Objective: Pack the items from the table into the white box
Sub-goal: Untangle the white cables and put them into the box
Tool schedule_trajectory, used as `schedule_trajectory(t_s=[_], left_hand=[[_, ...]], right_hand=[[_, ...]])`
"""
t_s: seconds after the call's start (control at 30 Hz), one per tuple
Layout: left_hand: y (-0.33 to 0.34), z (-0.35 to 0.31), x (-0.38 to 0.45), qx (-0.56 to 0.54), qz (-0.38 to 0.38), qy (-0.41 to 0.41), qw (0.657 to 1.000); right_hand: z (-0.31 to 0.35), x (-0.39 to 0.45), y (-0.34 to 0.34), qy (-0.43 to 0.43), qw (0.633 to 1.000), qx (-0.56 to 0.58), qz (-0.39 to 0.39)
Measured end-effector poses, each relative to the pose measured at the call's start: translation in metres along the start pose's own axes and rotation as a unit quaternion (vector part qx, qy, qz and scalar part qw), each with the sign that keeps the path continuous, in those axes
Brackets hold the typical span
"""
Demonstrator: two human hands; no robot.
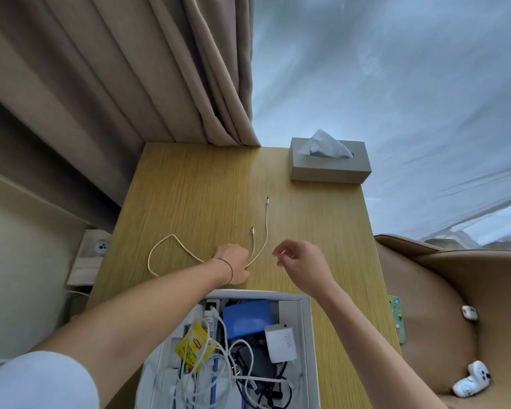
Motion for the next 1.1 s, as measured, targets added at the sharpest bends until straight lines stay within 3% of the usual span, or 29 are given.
schedule_trajectory(t_s=[0.23,0.33,0.43,0.53,0.7,0.93,1.03,1.1], left_hand=[[0.005,-0.016,0.013,0.097,0.021,0.04,0.994],[0.004,-0.012,0.011,0.035,0.005,0.028,0.999],[0.002,0.0,0.003,-0.13,-0.066,0.002,0.989],[-0.009,0.011,-0.009,-0.262,-0.122,-0.002,0.957],[-0.053,0.022,-0.049,-0.389,-0.242,0.036,0.888],[-0.113,0.014,-0.124,-0.49,-0.35,0.08,0.795],[-0.129,0.009,-0.151,-0.539,-0.394,0.083,0.739],[-0.135,0.008,-0.164,-0.591,-0.422,0.085,0.683]], right_hand=[[-0.002,-0.002,-0.004,-0.001,1.0,0.018,0.006],[-0.001,-0.005,-0.006,0.001,1.0,0.026,0.005],[0.001,-0.007,-0.009,-0.001,0.999,0.035,-0.003],[0.005,-0.008,-0.01,-0.011,0.998,0.053,-0.034],[0.019,-0.011,-0.009,-0.063,0.991,0.079,-0.093],[0.076,-0.026,-0.002,-0.192,0.974,0.083,-0.082],[0.099,-0.037,0.008,-0.214,0.971,0.082,-0.064],[0.108,-0.046,0.016,-0.216,0.966,0.131,-0.054]])
Point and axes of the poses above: each hand's wrist, its own x-axis towards the middle knuckle, its own y-axis out of the palm, z = x × y, the point moved 4 cm from there along x, towards the middle knuckle, and after that the axes turned 10 degrees about y, right-handed, at the moved point
